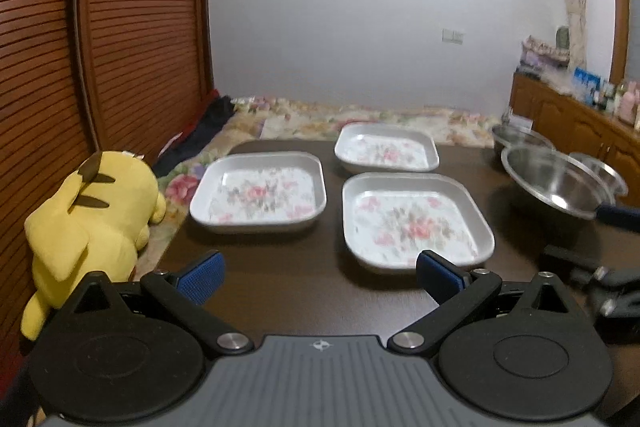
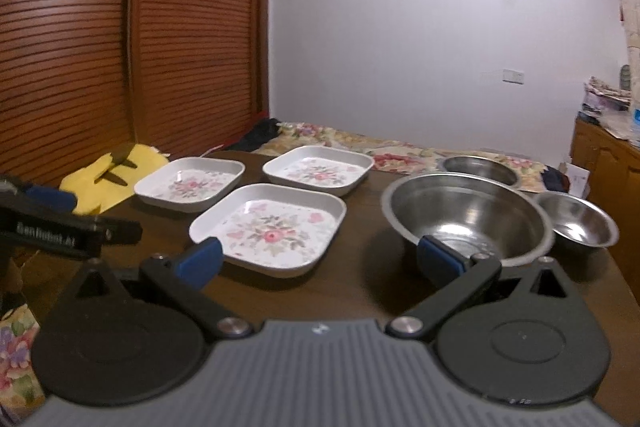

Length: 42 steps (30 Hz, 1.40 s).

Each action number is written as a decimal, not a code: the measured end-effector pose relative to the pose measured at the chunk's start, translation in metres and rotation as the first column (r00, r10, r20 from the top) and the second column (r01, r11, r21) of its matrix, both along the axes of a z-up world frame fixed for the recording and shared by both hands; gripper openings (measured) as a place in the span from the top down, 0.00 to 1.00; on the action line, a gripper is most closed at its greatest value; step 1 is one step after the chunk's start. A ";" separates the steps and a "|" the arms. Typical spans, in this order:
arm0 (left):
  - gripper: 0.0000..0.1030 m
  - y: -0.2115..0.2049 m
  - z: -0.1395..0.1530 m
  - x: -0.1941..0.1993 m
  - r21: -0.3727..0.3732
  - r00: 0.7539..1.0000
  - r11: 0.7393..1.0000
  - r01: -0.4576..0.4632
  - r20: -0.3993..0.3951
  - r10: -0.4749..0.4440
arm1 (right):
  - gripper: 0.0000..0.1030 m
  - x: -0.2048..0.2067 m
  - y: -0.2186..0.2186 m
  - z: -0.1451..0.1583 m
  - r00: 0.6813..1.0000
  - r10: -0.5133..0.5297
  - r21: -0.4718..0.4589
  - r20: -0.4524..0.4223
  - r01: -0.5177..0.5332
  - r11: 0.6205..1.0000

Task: Organize plates and bowls

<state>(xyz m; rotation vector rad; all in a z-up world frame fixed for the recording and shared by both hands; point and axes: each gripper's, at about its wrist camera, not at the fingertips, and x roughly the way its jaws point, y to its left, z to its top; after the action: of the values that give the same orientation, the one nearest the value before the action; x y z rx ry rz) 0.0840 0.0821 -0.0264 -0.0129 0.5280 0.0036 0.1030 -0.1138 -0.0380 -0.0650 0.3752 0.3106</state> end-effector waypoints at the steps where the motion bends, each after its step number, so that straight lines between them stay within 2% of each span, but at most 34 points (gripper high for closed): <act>1: 0.00 0.002 0.001 0.002 -0.014 1.000 1.000 0.002 0.006 -0.002 | 0.00 0.003 0.003 -0.001 1.000 0.015 -0.007 -0.004 -0.015 1.000; 3: 0.00 0.007 0.004 0.007 -0.033 1.000 0.999 0.018 0.019 -0.017 | 0.00 0.009 0.008 -0.002 0.999 0.043 -0.011 -0.013 -0.044 0.999; 6: 0.01 0.008 0.006 0.014 -0.016 0.999 1.000 0.026 0.029 -0.026 | 0.02 0.018 0.016 -0.005 0.998 0.059 -0.018 -0.027 -0.060 0.998; 8: 0.02 0.009 0.005 0.022 -0.009 0.999 0.999 0.042 0.027 -0.041 | 0.18 0.025 0.022 -0.008 0.997 0.068 -0.033 -0.038 -0.069 0.997; 10: 0.04 0.010 0.002 0.031 -0.012 0.998 0.998 0.056 0.012 -0.056 | 0.18 0.032 0.027 -0.011 0.996 0.072 -0.034 -0.057 -0.074 0.997; 15: 0.19 0.013 -0.012 0.051 -0.016 0.996 0.996 0.088 -0.013 -0.089 | 0.22 0.048 0.032 -0.019 0.994 0.062 -0.012 -0.094 -0.063 0.998; 16: 0.20 0.013 -0.014 0.055 -0.019 0.995 0.995 0.100 -0.020 -0.101 | 0.25 0.051 0.032 -0.020 0.993 0.055 -0.006 -0.102 -0.056 0.998; 18: 0.30 0.012 -0.020 0.062 -0.027 0.992 0.992 0.125 -0.027 -0.125 | 0.30 0.058 0.031 -0.023 0.992 0.038 0.013 -0.123 -0.037 0.999; 23: 0.38 0.011 -0.032 0.082 -0.075 0.982 0.982 0.175 -0.057 -0.179 | 0.43 0.074 0.026 -0.029 0.985 -0.006 0.056 -0.173 0.016 0.998; 25: 0.39 0.007 -0.035 0.088 -0.075 0.980 0.980 0.183 -0.063 -0.188 | 0.46 0.079 0.024 -0.031 0.982 -0.020 0.063 -0.185 0.032 0.997; 26: 0.43 0.006 -0.036 0.090 -0.073 0.979 0.979 0.188 -0.065 -0.193 | 0.49 0.081 0.023 -0.033 0.981 -0.024 0.065 -0.191 0.037 0.997; 28: 0.49 0.005 -0.040 0.096 -0.080 0.977 0.978 0.195 -0.073 -0.201 | 0.53 0.084 0.023 -0.035 0.979 -0.029 0.073 -0.203 0.045 0.996; 31: 0.59 0.006 -0.046 0.105 -0.098 0.976 0.977 0.189 -0.091 -0.198 | 0.63 0.087 0.023 -0.037 0.976 -0.037 0.083 -0.215 0.057 0.995; 33: 0.67 0.005 -0.048 0.109 -0.101 0.975 0.977 0.188 -0.102 -0.198 | 0.65 0.089 0.022 -0.037 0.975 -0.039 0.095 -0.218 0.061 0.994; 34: 0.69 0.005 -0.050 0.110 -0.104 0.974 0.977 0.187 -0.107 -0.198 | 0.69 0.091 0.022 -0.036 0.975 -0.043 0.094 -0.218 0.064 0.994; 42: 0.84 0.006 -0.053 0.119 -0.122 0.973 0.975 0.185 -0.117 -0.199 | 0.78 0.100 0.020 -0.038 0.969 -0.057 0.094 -0.241 0.082 0.992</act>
<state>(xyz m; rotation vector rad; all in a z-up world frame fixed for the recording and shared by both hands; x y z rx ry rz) 0.2032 0.0882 -0.0798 -0.0695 0.6568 -0.2154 0.2030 -0.0942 -0.0763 0.0876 0.5978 0.2684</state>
